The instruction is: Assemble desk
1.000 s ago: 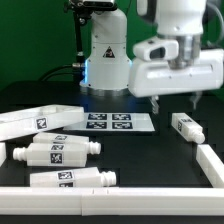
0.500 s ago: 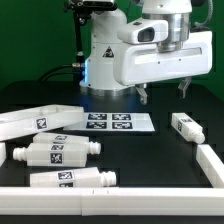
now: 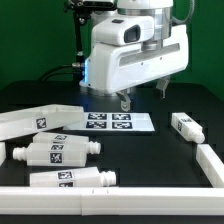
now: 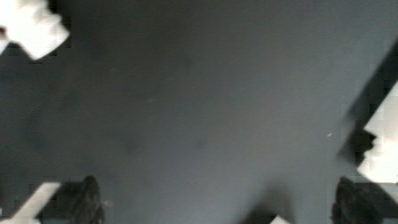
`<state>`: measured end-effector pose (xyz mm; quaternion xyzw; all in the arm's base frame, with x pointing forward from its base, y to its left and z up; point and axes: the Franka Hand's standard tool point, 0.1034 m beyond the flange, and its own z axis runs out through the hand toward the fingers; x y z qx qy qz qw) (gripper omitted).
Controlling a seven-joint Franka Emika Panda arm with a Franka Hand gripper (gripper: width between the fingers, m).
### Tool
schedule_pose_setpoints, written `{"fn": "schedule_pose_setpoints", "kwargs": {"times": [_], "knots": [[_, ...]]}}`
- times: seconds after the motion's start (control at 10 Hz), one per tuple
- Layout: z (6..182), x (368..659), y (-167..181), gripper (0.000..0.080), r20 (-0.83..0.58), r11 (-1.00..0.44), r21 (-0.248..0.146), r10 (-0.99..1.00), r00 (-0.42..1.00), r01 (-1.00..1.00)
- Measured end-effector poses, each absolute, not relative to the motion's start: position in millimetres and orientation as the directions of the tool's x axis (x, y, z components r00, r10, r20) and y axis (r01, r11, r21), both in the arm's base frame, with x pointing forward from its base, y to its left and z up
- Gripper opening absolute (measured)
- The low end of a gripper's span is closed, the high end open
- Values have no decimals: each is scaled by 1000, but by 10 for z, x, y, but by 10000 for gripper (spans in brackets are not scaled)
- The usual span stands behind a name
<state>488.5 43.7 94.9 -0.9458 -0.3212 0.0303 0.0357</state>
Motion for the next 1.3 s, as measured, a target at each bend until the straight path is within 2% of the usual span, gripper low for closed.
{"fn": "schedule_pose_setpoints", "kwargs": {"times": [0.3,0.6,0.7,1.0,1.2,1.3], "knots": [[946,4901,394,649,-34,-767,-89,640,767,636],[1052,5505,192,649,-19,-621,-90,783,622,779],[1083,5574,226,649,-19,-600,-75,799,601,796],[1067,5558,200,649,-22,-603,-77,798,603,794],[1014,5522,-177,649,-11,-444,-79,896,444,893],[1035,5610,-296,649,-5,-369,-92,929,370,925]]}}
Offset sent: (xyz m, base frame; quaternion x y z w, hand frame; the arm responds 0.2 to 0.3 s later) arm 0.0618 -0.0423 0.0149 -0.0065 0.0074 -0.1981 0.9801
